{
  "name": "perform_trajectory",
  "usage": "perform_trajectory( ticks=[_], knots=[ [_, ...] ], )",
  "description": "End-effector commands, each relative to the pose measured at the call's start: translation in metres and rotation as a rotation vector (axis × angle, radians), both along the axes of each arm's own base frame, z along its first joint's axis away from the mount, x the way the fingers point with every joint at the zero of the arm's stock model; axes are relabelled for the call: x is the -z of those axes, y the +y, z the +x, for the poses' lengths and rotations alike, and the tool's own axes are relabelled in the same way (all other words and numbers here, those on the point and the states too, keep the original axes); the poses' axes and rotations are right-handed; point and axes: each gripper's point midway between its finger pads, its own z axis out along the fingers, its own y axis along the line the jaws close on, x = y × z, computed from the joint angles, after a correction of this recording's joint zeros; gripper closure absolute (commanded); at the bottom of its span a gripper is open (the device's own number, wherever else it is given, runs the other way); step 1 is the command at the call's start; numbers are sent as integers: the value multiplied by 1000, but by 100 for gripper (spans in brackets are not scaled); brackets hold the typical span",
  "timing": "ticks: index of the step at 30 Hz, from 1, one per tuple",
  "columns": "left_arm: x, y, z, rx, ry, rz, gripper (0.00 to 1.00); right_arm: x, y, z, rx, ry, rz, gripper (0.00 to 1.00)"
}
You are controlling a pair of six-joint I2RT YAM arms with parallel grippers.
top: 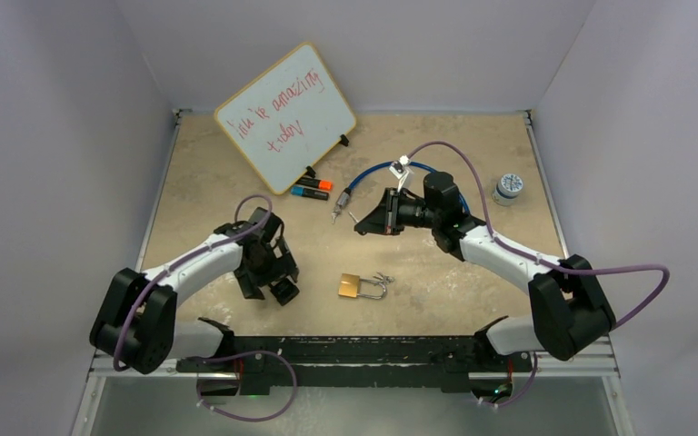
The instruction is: Unlock with the key
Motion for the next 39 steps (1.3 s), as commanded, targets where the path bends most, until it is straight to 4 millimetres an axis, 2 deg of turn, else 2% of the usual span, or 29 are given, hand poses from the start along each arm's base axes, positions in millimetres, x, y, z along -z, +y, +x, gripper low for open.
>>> perform_trajectory(
  ticks=[1, 4, 7, 8, 11, 14, 19, 22, 26, 32, 39],
  knots=[
    [7, -14, 7, 16, -8, -39, 7, -7, 1, 2, -10, -50, -4, 100],
    [13, -14, 1, 9, 30, -22, 19, -4, 0, 3, -9, -51, -15, 100],
    [13, -13, -4, 4, 56, -10, 36, -2, 0, 3, -8, -47, -21, 100],
    [10, -14, -5, 7, 58, -17, 45, -2, 0, 2, -8, -49, -22, 100],
    [-6, -24, 6, 36, 20, -59, 68, -2, -1, 1, -9, -52, -24, 100],
    [-37, -48, 30, 104, -66, -163, 79, -1, -3, -1, -12, -57, -34, 100],
    [-100, -97, 58, 180, -147, -410, 84, -4, -7, -3, -16, -91, -57, 100],
    [-120, -109, 58, 154, -113, -530, 83, -11, -5, -14, -85, -133, -33, 100],
    [-129, -116, 52, 71, -36, -666, 83, -9, 1, -35, -177, -202, -71, 100],
    [-124, -112, 41, -106, 92, -740, 86, 18, 23, -76, -360, -295, -220, 100],
    [-106, -102, 29, -271, 181, -702, 87, 43, 38, -84, -433, -341, -371, 100]
  ],
)
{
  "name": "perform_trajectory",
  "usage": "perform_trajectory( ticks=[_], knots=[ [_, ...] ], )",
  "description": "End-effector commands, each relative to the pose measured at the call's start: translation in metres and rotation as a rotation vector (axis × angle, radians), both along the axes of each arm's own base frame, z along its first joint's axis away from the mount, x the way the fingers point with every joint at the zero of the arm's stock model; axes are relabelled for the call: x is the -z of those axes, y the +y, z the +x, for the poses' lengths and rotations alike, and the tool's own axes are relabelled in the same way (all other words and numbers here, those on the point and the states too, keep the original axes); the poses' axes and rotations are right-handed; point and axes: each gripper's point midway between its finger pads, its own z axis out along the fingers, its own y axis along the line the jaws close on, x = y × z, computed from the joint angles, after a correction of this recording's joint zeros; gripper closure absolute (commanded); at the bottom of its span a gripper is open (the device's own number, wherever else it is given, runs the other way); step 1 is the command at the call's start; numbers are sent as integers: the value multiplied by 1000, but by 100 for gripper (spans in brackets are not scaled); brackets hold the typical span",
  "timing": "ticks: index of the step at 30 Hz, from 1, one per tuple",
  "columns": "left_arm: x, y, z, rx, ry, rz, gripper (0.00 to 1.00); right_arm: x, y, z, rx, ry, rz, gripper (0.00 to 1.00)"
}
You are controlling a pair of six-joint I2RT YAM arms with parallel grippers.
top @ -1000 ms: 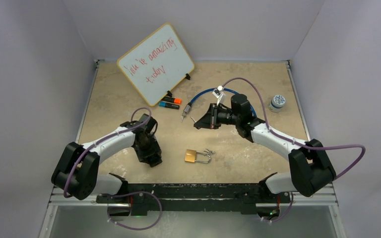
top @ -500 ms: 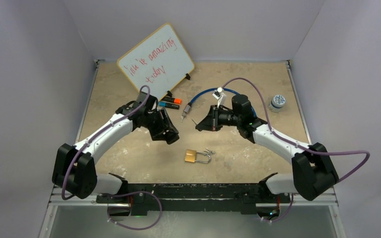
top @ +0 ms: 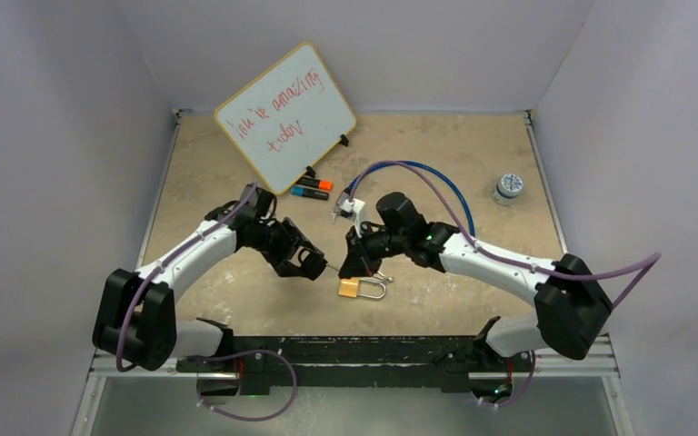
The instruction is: Unlock with the key
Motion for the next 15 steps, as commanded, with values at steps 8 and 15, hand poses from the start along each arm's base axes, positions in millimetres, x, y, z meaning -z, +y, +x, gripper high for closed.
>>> perform_trajectory(
  ticks=[8, 15],
  knots=[
    [-10, -3, -5, -120, 115, -54, 88, 17, 23, 4, -98, -150, -147, 100],
    [-7, -3, -6, -122, 125, -51, 88, 13, 30, 0, -114, -154, -115, 100]
  ],
)
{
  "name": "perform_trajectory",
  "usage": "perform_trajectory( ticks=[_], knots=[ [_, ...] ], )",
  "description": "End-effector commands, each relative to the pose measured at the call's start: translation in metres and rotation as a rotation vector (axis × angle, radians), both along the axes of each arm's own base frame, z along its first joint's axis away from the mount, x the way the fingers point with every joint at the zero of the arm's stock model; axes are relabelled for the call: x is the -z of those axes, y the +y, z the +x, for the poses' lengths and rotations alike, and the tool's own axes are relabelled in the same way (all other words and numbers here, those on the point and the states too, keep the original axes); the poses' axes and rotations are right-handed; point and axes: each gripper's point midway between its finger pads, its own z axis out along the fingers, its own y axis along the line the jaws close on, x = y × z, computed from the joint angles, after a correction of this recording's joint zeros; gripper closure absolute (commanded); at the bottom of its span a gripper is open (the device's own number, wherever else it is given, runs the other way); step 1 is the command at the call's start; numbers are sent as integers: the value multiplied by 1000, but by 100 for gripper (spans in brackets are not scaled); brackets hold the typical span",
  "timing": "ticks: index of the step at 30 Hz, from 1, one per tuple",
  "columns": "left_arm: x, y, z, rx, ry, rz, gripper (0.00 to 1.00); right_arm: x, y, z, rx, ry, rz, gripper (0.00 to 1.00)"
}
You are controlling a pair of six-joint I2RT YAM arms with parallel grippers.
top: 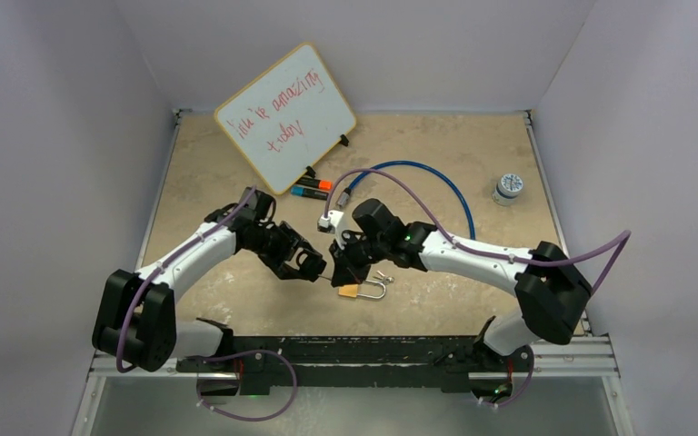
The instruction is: Unlock with the key
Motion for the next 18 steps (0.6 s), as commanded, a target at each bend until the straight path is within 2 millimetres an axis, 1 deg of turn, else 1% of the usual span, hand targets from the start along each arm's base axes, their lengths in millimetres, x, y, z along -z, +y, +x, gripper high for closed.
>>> perform_trajectory(
  ticks=[1, 10, 18],
  knots=[
    [-13, -7, -1, -37, 39, -63, 88, -18, 11, 8, -14, -58, 47, 100],
    [-13, -7, -2, -38, 43, -71, 89, -18, 18, 11, -19, -65, 42, 100],
    [-12, -7, -2, -41, 41, -72, 89, -15, 16, 8, -38, -75, 36, 100]
  ],
)
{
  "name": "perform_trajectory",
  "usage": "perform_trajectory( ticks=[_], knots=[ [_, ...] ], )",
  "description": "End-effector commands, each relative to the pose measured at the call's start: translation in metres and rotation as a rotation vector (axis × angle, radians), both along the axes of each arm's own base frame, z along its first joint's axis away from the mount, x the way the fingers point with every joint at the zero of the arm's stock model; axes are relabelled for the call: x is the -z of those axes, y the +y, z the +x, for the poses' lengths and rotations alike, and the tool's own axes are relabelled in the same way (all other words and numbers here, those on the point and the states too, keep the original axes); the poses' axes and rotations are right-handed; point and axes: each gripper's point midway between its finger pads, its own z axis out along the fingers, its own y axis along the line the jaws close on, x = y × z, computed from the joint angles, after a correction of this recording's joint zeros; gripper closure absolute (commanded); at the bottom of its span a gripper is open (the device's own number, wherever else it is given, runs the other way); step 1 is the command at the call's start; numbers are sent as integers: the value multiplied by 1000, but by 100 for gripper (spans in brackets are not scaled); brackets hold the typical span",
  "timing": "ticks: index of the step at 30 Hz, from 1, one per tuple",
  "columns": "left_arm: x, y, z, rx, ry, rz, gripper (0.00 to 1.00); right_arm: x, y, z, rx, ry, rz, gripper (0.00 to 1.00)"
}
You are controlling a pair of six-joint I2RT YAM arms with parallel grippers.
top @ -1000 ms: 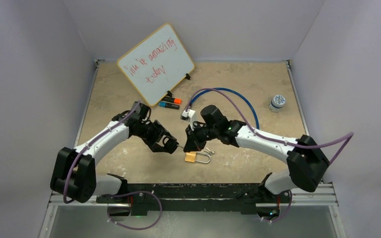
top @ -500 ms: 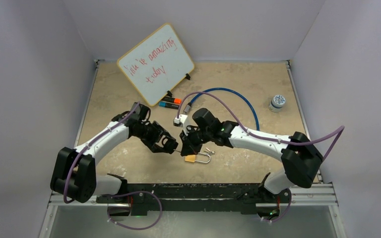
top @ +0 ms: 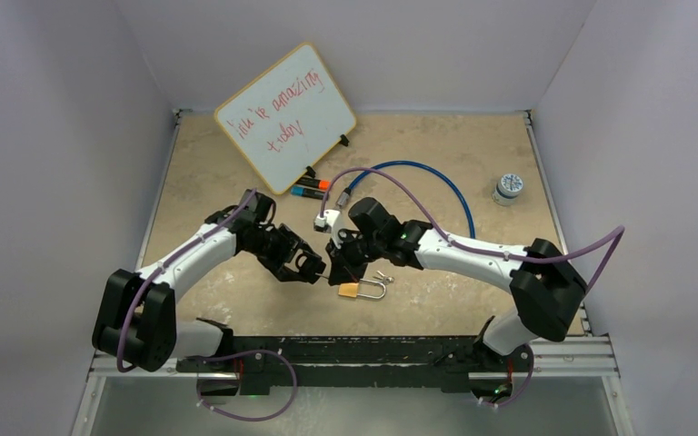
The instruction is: Unlock with the key
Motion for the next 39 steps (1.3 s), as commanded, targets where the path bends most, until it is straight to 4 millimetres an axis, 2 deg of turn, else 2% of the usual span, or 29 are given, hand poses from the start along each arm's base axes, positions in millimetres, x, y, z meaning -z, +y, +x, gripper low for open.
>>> perform_trajectory(
  ticks=[1, 28, 39],
  knots=[
    [-17, -8, 1, -30, 18, -75, 89, -16, 8, 7, -18, -62, 39, 100],
    [-10, -4, -2, -42, 27, -53, 91, -10, 7, -10, -89, -45, 46, 100],
    [-11, -5, -2, -44, 24, -63, 92, -1, 4, -3, -55, -69, -5, 100]
  ],
)
